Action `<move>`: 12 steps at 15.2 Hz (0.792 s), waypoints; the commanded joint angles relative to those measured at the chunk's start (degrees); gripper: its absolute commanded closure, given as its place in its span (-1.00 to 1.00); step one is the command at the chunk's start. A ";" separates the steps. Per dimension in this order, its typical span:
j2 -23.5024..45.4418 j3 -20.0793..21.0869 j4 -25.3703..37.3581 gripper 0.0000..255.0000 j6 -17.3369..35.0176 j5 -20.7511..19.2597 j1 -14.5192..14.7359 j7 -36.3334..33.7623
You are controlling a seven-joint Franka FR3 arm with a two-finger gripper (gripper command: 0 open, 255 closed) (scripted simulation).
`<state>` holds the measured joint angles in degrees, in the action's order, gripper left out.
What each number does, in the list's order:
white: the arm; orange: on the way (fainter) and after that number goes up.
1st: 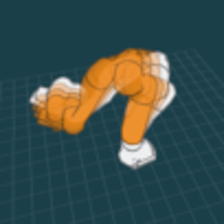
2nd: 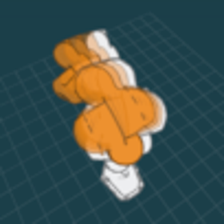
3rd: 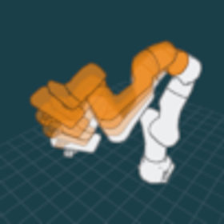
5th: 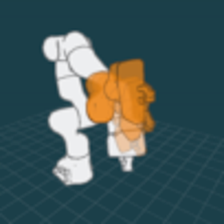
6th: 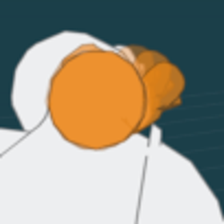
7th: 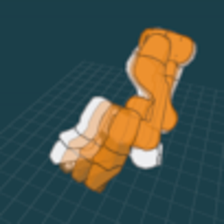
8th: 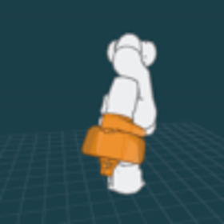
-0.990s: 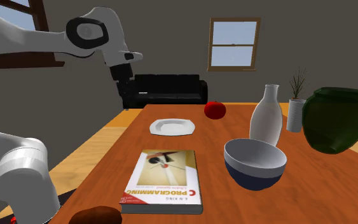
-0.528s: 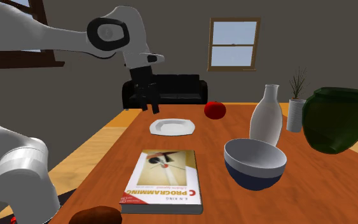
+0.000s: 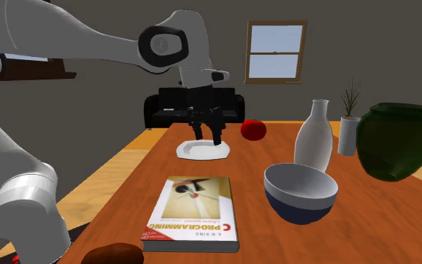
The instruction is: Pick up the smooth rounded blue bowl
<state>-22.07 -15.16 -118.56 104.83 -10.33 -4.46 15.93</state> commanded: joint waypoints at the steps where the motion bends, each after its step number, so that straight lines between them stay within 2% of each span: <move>1: 3.80 -1.87 3.52 -1.00 0.14 0.67 -0.21 2.52; 7: 16.38 -7.32 14.61 -1.00 0.72 4.77 -1.64 10.78; 12: 28.43 -10.56 26.54 -1.00 -0.80 10.42 -4.55 17.92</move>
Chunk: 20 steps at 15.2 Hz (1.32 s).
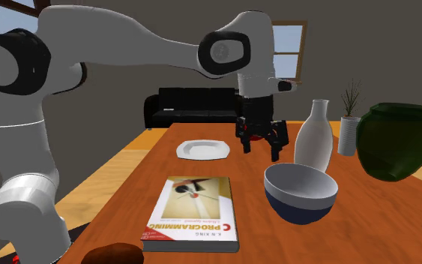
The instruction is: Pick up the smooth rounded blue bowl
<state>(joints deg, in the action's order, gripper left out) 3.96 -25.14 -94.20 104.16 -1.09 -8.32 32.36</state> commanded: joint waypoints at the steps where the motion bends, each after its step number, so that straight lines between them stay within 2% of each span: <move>1: 4.99 -0.98 4.96 -1.00 -0.73 2.47 -1.58 2.85; 2: 6.95 -1.19 7.13 -1.00 -1.24 3.43 -2.35 3.82; 11: 6.62 -0.94 0.88 -1.00 4.70 3.26 -2.13 3.59; 12: 6.70 -0.93 1.01 1.00 4.65 3.28 -2.13 3.58; 20: 6.62 -0.92 0.92 1.00 4.67 3.24 -2.09 3.53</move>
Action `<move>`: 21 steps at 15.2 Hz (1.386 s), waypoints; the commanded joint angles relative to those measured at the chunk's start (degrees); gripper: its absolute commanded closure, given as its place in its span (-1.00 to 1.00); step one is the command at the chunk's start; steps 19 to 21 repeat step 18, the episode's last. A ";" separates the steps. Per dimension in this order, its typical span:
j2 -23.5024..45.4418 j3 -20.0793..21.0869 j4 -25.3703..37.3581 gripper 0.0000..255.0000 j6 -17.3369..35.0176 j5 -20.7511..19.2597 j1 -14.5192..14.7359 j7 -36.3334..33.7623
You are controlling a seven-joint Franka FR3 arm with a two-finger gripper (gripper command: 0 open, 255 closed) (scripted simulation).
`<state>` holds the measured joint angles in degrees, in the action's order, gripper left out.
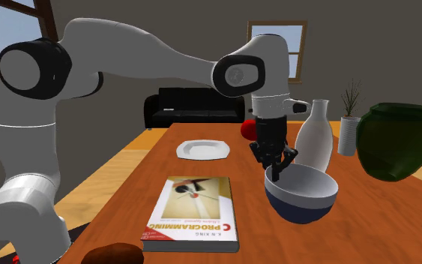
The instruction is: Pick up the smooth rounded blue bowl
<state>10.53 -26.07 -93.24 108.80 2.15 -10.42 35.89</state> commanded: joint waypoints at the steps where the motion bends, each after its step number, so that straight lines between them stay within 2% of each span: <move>1: 0.05 -0.01 -0.07 1.00 0.06 0.02 -0.03 0.06; 16: 1.65 -0.32 13.56 1.00 -12.10 0.78 -0.97 0.73; 21: 1.68 -0.32 13.72 1.00 -12.23 0.80 -0.99 0.74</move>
